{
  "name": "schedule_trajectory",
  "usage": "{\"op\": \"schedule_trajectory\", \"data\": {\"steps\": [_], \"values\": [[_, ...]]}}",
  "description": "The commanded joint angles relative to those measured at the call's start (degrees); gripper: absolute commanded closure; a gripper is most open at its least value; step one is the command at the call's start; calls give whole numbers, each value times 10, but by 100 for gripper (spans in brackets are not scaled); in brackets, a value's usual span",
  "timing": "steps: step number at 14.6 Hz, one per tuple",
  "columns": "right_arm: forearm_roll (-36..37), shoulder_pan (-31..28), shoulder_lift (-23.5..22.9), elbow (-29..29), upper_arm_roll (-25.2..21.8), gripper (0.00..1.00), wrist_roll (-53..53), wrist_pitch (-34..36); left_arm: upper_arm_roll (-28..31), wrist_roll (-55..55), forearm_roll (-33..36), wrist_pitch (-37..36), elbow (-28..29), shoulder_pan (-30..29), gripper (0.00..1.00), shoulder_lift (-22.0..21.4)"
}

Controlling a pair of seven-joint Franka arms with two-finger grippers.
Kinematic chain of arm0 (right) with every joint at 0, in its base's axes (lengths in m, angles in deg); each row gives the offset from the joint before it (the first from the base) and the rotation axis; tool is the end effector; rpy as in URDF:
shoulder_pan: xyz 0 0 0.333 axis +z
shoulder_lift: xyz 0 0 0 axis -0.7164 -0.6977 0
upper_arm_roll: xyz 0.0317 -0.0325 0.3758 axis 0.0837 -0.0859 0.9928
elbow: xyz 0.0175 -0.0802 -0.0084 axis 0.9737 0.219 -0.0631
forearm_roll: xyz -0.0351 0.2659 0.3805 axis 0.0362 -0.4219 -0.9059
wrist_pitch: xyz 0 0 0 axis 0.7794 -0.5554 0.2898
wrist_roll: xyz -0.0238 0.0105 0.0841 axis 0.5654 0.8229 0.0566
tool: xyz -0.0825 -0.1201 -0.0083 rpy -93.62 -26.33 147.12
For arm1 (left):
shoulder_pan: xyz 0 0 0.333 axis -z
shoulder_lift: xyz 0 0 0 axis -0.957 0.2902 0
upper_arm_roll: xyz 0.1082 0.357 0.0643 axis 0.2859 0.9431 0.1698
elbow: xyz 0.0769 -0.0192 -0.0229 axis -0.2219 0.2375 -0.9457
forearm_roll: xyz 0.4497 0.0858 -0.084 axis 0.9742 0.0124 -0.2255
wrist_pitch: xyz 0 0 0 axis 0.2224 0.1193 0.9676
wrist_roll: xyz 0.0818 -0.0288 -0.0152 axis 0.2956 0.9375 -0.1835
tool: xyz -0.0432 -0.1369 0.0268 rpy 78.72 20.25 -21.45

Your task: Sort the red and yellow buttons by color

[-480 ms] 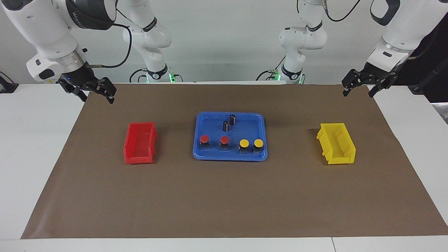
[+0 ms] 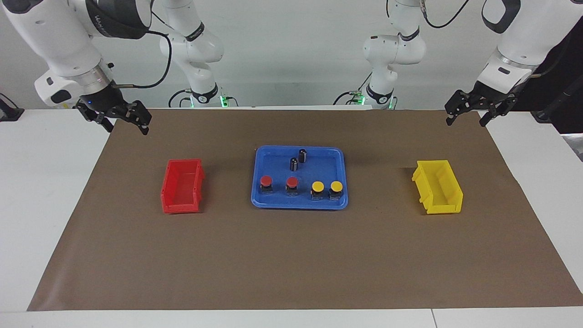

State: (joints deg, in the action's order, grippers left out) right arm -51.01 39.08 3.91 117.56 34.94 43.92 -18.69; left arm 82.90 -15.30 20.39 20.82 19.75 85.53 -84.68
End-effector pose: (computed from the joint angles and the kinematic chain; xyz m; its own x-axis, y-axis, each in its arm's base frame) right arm 0.6379 -0.0418 0.6394 0.9921 -0.1107 -0.0585 -0.1101 -0.9938 0.0130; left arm 0.5999 -0.0300 0.6472 0.9902 -0.1396 0.0035 -0.1396 -0.9901 0.0159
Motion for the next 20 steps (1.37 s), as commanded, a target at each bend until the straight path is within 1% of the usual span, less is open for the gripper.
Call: {"op": "schedule_trajectory", "data": {"steps": [1, 2, 3, 5, 7, 9, 12, 15, 18, 19, 20], "values": [[-5, -11, 1, -2, 4, 0, 8, 9, -5, -6, 1, -6, -7, -5, 0, 0], [-4, -10, 1, -2, 4, 0, 10, 9, -6, -5, 1, -4, -17, -4, 0, 3], [-2, -8, 1, -2, 4, 0, 11, 9, -7, -6, -3, -10, -31, -5, 0, 20], [-3, -4, -1, -4, 7, 0, 12, 0, -7, -6, -6, -17, -79, -7, 0, 51], [-6, -1, -3, -4, 8, 0, 12, 1, -7, -6, -8, -29, -98, -7, 0, 78], [-6, 0, -5, -6, 9, 0, 12, 3, -7, -6, -8, -32, -118, -4, 0, 96], [-5, 0, -5, -6, 9, 0, 12, 3, -9, -6, -11, -42, -165, -2, 0, 133], [-5, 3, -5, -6, 9, 0, 11, 1, -7, -5, -17, -37, -165, 0, 0, 133], [-5, 24, -10, -13, 9, 0, 5, -2, -7, -7, -16, -30, -148, 0, 0, 125], [-3, 45, -21, -18, 9, 0, -5, -2, -7, -7, -16, -29, -147, -3, 0, 125], [-3, 78, -39, -35, 9, 0, -42, -2, -6, -5, -16, -29, -147, -5, 0, 125]]}}
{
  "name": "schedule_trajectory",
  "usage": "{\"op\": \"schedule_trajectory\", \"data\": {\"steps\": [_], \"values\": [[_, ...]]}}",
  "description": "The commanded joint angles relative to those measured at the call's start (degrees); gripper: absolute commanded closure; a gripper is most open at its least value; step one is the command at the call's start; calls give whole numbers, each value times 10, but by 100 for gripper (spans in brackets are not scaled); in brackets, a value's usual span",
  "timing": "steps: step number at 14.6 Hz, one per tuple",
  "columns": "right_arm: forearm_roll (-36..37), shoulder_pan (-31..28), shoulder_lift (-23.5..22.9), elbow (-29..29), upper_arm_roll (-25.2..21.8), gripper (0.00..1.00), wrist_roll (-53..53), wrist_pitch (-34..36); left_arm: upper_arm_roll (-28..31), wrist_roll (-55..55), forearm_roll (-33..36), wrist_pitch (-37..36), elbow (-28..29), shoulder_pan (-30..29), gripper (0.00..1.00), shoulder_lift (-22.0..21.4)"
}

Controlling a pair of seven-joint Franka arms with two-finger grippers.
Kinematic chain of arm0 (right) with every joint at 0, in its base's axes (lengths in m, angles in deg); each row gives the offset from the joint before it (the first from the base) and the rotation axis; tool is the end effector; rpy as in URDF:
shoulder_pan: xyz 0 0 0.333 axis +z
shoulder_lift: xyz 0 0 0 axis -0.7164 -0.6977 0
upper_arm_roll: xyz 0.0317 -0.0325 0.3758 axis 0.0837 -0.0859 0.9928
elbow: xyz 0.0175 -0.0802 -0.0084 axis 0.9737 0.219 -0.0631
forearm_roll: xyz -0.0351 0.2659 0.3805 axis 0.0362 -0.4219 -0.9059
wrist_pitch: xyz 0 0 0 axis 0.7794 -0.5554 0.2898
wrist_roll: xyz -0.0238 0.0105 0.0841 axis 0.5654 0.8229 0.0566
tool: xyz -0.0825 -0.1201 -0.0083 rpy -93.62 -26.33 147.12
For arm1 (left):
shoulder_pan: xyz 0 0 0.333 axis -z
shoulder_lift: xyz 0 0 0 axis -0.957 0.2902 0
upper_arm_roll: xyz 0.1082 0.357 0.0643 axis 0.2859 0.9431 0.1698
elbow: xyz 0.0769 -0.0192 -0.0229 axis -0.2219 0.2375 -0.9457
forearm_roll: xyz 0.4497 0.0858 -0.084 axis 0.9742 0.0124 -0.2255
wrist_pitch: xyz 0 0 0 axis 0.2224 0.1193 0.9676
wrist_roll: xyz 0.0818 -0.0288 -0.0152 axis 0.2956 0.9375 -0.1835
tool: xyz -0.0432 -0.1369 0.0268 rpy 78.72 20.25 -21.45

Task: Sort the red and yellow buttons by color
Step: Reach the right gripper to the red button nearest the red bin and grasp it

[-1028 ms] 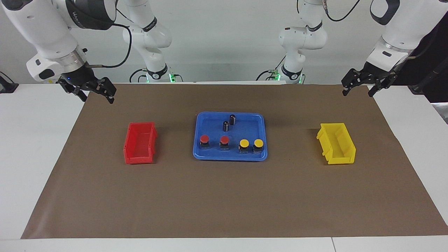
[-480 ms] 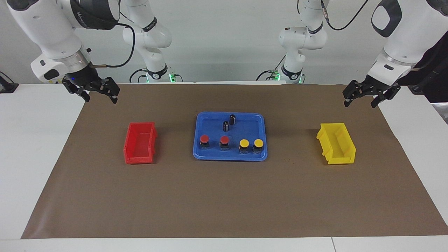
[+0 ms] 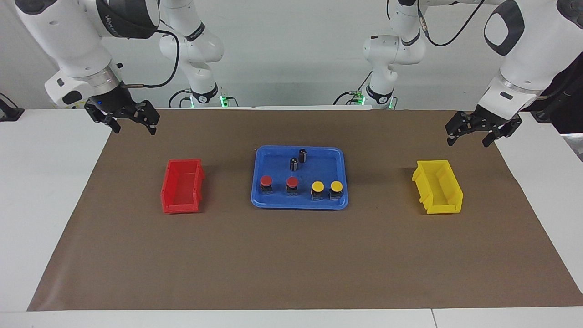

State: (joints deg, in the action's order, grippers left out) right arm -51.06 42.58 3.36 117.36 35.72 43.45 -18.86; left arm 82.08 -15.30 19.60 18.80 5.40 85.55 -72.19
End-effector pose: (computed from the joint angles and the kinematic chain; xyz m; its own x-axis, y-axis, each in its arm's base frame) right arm 0.6428 0.0057 0.6354 0.9971 -0.0444 -0.0616 -0.0438 -0.9990 0.0114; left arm 0.6762 -0.0571 0.6429 0.9878 -0.1554 0.0016 -0.1554 -0.9878 -0.0032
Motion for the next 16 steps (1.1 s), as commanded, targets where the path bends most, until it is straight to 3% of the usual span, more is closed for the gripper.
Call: {"op": "schedule_trajectory", "data": {"steps": [1, 4, 7, 10, 12, 16], "values": [[-2, 72, -57, -49, 2, 0, -80, -4, 3, -3, -8, -10, 2, -7, 0, -3], [-3, 163, -117, -65, 1, 0, -197, -99, 3, -3, -8, -9, 35, -6, 0, -26], [2, 232, -156, -24, 1, 0, -263, -201, 3, -4, -8, -9, 37, -6, 0, -26], [2, 257, -164, 50, 2, 0, -288, -291, 3, -1, -8, -1, 37, -6, 0, -26], [2, 265, -162, 91, 1, 8, -288, -333, 3, 0, -9, 1, 36, -6, 0, -26], [2, 265, -148, 145, 2, 18, -283, -354, 3, 0, -9, 1, 37, -7, 0, -26]]}}
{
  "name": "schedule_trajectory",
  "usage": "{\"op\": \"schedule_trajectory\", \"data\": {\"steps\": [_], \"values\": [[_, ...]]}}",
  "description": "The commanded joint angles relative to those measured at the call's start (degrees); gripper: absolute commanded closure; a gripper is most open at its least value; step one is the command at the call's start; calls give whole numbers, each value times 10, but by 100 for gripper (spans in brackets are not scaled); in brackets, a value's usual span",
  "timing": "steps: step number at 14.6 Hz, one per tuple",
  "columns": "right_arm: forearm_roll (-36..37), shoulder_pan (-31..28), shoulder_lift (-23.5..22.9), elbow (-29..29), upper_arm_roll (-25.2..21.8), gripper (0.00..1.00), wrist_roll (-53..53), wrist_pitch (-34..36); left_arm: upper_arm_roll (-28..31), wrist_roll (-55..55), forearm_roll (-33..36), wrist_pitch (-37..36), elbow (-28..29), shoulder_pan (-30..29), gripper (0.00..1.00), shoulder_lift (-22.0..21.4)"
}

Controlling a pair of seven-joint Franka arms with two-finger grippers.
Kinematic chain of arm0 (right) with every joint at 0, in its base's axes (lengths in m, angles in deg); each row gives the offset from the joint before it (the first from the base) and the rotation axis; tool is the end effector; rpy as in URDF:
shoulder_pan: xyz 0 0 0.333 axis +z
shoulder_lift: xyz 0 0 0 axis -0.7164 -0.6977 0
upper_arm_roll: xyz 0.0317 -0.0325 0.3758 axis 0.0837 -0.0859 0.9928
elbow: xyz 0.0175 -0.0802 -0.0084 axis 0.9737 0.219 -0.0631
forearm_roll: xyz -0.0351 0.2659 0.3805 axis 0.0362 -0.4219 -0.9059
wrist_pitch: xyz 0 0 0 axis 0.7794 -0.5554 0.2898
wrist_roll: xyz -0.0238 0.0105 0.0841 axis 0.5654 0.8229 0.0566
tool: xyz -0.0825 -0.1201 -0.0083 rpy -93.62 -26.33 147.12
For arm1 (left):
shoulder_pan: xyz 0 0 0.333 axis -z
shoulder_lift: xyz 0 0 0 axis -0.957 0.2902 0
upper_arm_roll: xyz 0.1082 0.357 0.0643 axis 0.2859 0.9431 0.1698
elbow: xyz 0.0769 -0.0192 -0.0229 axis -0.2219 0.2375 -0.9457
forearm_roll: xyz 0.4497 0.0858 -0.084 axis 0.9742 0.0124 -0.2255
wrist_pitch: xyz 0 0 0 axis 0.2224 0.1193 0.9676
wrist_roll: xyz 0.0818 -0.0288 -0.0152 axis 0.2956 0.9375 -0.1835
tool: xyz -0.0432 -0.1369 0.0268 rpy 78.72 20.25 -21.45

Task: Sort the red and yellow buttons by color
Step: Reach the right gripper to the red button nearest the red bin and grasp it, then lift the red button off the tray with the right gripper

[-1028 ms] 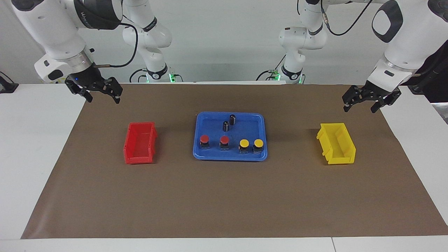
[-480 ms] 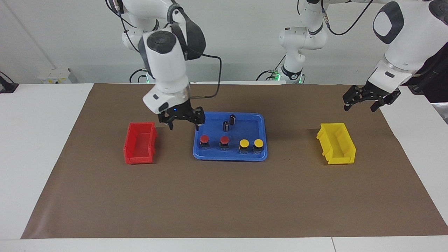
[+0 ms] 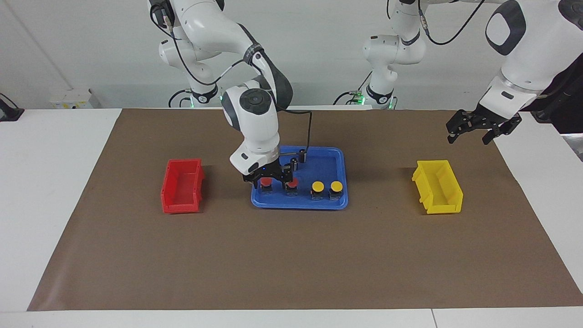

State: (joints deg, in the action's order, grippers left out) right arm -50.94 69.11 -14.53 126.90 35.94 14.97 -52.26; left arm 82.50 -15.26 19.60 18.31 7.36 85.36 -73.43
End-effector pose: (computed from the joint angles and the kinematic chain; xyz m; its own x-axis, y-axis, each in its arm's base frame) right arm 0.6706 0.3429 0.3742 0.9969 -0.0731 0.0291 -0.0721 -0.9968 -0.0346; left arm 0.6670 -0.0483 0.6381 0.9894 -0.1436 -0.0194 -0.1436 -0.9896 0.0009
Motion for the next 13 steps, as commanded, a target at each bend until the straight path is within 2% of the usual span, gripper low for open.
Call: {"op": "schedule_trajectory", "data": {"steps": [1, 5, 10, 13], "values": [[0, -1, 38, 68, -1, 20, 2, -32, -1, 0, -9, 6, 17, -5, 0, -13], [-1, -1, 53, 120, -1, 24, 4, -70, -1, 0, -9, 8, 18, -5, 0, -13], [-1, 2, 53, 125, 2, 32, 4, -76, -1, 0, -9, 11, 23, -5, 0, -14], [-1, 3, 53, 132, 2, 41, 4, -83, -1, 0, -9, 11, 25, -5, 0, -15]]}}
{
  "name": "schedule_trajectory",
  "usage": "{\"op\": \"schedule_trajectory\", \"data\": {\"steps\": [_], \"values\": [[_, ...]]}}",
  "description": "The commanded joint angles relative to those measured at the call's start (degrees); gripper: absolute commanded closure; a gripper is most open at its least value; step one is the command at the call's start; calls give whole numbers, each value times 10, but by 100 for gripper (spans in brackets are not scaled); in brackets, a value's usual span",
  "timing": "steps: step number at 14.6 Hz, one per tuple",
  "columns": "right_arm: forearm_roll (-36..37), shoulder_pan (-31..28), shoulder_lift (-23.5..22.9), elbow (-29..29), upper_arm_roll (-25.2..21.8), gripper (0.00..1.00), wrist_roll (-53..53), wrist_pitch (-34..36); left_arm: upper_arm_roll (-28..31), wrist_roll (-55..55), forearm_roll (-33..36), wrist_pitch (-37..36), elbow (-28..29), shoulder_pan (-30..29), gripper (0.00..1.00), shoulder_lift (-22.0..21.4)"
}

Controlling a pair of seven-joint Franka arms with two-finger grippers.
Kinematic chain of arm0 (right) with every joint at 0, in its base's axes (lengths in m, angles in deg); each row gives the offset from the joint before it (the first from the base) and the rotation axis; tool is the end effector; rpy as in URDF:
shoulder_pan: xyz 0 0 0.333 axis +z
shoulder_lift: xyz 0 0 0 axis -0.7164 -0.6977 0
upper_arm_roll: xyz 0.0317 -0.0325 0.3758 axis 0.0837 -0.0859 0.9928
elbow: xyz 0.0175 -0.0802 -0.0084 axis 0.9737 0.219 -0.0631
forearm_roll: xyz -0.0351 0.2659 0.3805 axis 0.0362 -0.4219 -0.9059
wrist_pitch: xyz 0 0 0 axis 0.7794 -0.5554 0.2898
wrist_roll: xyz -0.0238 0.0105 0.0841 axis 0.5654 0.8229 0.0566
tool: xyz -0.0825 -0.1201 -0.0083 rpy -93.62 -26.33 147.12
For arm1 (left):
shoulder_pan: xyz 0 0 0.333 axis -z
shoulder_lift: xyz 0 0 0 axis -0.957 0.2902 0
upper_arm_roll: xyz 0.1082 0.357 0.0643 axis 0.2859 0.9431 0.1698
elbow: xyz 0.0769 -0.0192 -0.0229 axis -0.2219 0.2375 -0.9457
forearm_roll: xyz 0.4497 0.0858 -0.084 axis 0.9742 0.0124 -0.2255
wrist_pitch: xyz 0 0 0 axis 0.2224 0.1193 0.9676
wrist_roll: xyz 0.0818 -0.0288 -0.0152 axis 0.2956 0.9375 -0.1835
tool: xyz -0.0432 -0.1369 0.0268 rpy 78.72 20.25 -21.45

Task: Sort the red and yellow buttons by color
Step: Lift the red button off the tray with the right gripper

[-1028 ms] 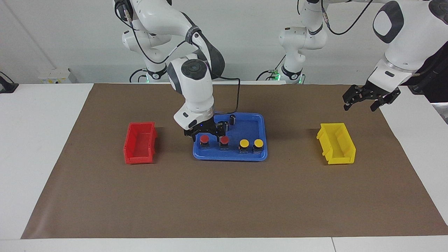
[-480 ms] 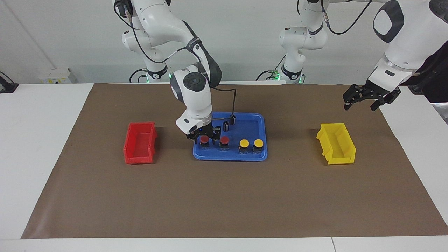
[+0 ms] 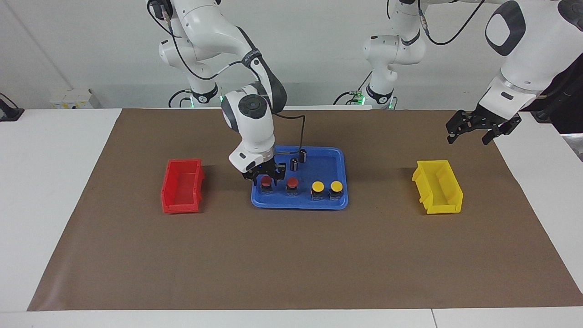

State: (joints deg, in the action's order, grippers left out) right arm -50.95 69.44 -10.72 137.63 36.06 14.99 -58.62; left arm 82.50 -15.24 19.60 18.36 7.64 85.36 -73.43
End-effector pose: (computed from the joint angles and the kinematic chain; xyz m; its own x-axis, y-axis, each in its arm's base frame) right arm 0.6284 0.3302 0.3343 0.9978 -0.0618 0.0223 -0.0611 -0.9978 -0.0269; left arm 0.6668 -0.0483 0.6355 0.9894 -0.1432 -0.0234 -0.1432 -0.9897 0.0012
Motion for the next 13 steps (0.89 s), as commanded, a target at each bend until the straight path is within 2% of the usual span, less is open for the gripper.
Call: {"op": "schedule_trajectory", "data": {"steps": [1, 3, 7, 9, 11, 13], "values": [[-1, 0, 15, 28, 1, 41, 4, -24, -1, -1, -9, 11, 26, -5, 0, -16], [-1, 0, 15, 30, 1, 45, 5, -31, -1, 0, -9, 19, 37, -5, 0, -22], [-1, -2, 14, 11, 1, 71, 5, -1, -1, 0, -9, 33, 48, -5, 0, -28], [-2, -16, 14, -60, 0, 72, 15, 84, -1, 10, -9, 42, 47, 0, 0, -27], [-7, -62, 34, -119, 0, 72, 79, 189, -9, 75, -11, 77, 56, 19, 0, -27], [-8, -117, 79, -112, 0, 72, 169, 243, -9, 147, -12, 111, 76, 73, 0, -27]]}}
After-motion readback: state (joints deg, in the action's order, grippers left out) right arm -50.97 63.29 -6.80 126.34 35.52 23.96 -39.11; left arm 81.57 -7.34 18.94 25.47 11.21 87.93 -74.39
